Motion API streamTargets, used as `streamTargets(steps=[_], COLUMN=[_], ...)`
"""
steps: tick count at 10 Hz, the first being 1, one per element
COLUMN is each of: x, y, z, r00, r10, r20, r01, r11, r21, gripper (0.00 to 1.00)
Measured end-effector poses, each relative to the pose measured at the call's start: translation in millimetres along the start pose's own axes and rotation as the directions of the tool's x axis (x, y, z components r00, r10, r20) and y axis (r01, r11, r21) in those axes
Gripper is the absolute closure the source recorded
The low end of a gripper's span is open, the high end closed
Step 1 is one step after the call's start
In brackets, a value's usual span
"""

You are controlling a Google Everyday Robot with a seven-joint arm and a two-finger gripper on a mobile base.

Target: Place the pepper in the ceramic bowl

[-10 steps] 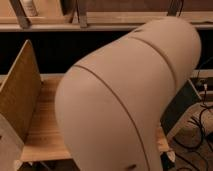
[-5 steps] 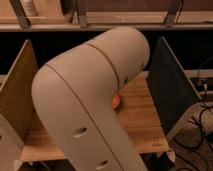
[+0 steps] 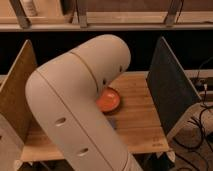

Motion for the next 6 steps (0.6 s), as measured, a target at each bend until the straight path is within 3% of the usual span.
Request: streamTargets(steps=[6], x=[24], y=[25], z=[-5], r00=[0.997], r10=[0.073], r20=[-0.024], r01=[-0.074], r11=[0.996], r21=[-0.045], gripper=[0.2])
